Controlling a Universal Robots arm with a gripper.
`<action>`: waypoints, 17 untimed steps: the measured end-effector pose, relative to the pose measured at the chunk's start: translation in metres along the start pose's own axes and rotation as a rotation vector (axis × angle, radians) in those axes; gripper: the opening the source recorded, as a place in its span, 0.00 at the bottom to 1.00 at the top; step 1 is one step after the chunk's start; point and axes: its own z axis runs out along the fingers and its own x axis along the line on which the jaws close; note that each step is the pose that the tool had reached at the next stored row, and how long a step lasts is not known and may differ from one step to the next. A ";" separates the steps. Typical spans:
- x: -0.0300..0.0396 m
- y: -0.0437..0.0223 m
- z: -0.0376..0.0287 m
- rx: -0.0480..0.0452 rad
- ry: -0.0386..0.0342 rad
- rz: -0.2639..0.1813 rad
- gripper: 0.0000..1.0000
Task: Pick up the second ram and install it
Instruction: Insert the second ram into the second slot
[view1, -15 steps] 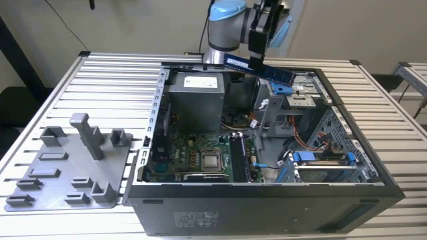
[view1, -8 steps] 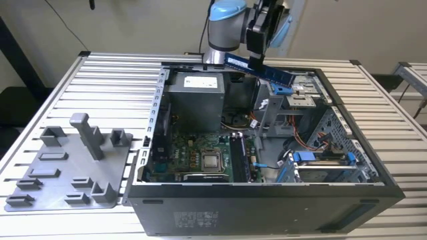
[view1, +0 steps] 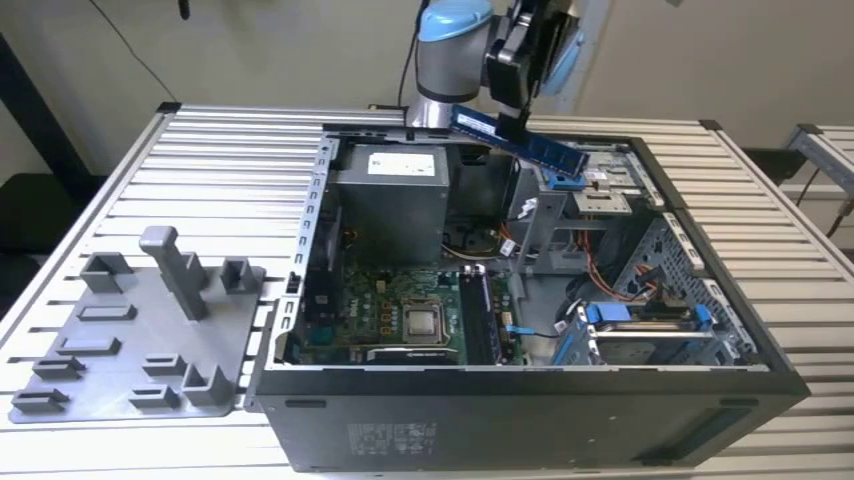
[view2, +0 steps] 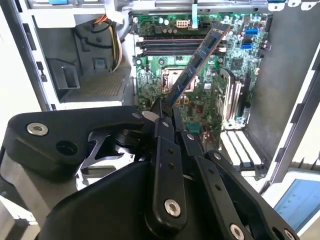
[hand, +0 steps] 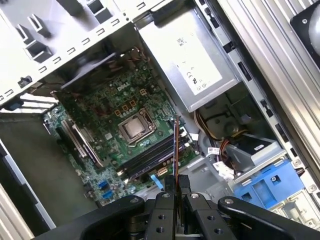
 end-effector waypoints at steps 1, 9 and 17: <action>0.0001 -0.0001 0.0002 -0.0003 -0.0005 0.012 0.14; 0.0054 -0.0038 0.0007 -0.0016 -0.0024 0.072 0.14; 0.0128 -0.0091 0.0011 -0.0026 -0.0041 0.121 0.14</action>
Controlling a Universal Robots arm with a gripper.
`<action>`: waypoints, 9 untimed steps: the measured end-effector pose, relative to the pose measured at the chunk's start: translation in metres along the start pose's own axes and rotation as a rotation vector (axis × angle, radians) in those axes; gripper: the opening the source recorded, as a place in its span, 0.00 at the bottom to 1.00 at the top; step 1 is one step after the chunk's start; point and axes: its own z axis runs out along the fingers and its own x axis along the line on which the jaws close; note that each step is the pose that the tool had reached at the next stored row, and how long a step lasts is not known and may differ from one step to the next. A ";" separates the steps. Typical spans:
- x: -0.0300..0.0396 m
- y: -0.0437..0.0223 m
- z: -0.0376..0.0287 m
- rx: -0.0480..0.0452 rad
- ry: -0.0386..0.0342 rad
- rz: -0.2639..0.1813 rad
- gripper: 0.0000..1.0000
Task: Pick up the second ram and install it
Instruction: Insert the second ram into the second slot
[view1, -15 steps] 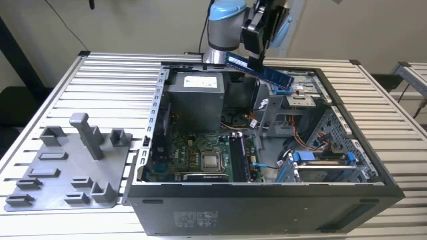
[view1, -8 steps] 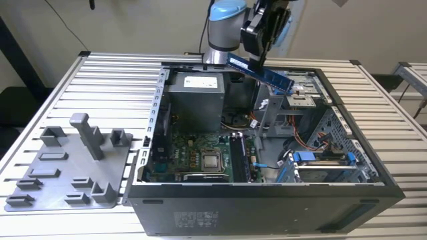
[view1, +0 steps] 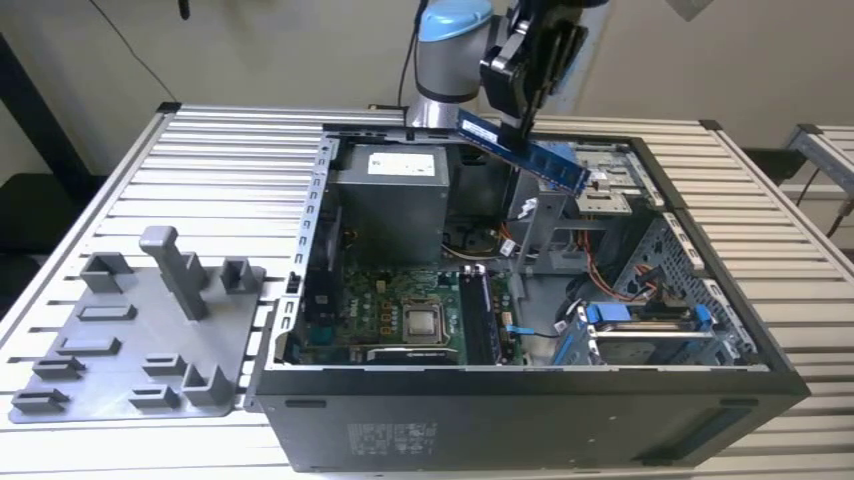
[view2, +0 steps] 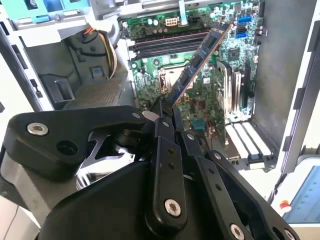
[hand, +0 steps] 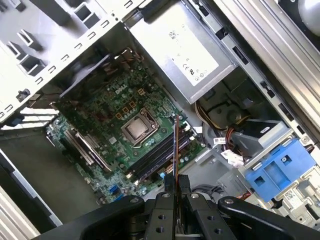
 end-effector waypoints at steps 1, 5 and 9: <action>0.0008 -0.0007 0.0000 -0.0001 -0.0002 0.006 0.14; 0.0035 -0.0031 0.0001 -0.0007 -0.0011 0.032 0.14; 0.0039 -0.0035 0.0003 -0.0012 -0.0018 0.056 0.14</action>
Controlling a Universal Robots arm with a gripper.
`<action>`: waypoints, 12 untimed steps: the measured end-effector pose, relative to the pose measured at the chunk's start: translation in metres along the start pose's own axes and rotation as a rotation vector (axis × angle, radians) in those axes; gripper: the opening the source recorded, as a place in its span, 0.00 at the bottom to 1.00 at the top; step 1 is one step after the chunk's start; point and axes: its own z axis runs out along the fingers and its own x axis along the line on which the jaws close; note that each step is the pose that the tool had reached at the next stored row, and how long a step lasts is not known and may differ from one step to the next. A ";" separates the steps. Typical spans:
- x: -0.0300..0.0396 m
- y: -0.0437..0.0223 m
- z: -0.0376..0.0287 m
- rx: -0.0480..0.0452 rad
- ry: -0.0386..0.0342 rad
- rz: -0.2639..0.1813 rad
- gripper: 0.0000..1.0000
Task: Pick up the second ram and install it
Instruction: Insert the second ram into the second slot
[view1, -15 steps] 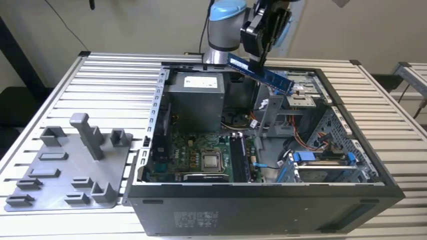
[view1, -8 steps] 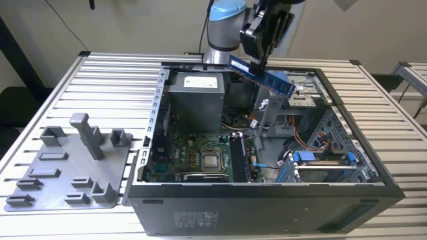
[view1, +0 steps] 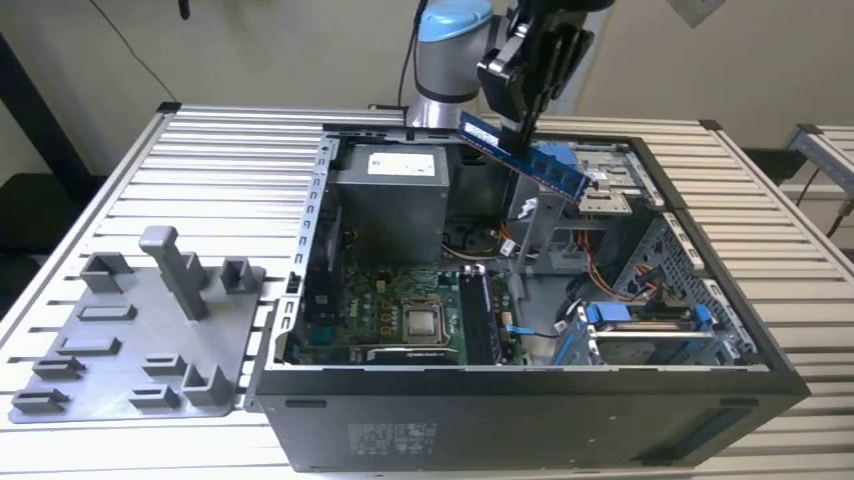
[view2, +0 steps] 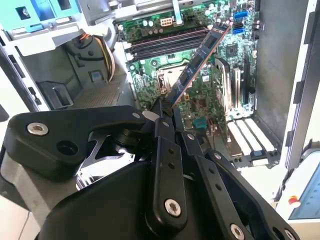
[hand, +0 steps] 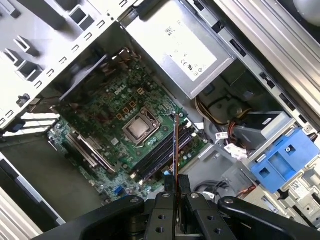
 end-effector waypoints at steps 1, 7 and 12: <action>0.0001 0.0000 0.0000 -0.0001 -0.0002 0.006 0.14; 0.0001 -0.0001 0.0005 -0.0010 -0.0015 0.053 0.14; 0.0001 -0.0001 0.0013 -0.0021 -0.0034 0.111 0.14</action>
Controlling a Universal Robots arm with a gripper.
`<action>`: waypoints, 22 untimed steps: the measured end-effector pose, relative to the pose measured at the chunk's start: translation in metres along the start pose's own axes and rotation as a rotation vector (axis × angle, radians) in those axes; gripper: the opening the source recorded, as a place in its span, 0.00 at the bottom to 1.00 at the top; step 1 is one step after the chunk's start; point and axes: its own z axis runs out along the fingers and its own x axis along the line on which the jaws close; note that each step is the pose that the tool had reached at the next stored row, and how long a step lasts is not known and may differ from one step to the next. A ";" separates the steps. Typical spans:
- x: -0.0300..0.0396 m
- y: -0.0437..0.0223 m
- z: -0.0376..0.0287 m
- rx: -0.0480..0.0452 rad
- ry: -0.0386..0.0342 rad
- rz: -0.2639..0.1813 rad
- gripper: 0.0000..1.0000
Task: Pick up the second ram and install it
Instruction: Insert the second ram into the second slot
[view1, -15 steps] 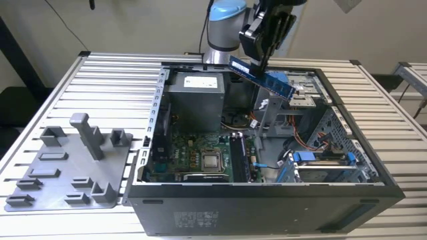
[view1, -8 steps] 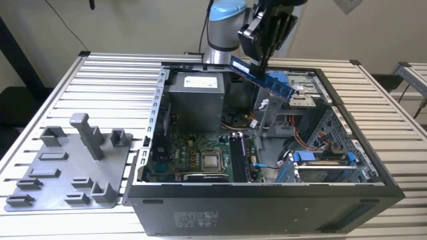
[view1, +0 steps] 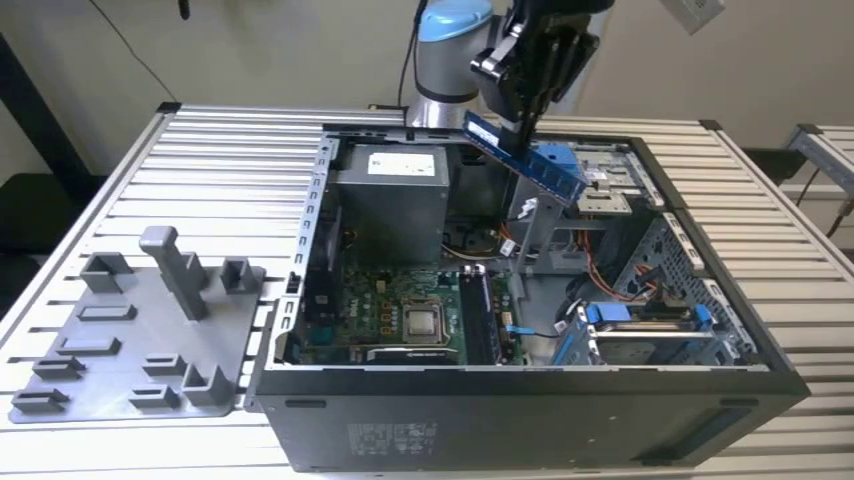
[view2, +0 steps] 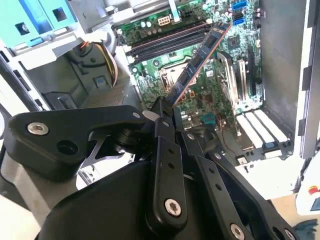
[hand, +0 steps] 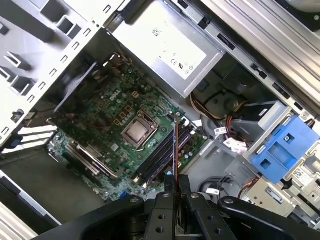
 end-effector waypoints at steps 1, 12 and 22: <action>0.0001 0.0000 0.0002 -0.0004 -0.0005 0.011 0.14; 0.0028 -0.0035 0.0007 -0.0025 -0.0037 0.110 0.14; 0.0042 -0.0054 0.0012 -0.0042 -0.0065 0.202 0.14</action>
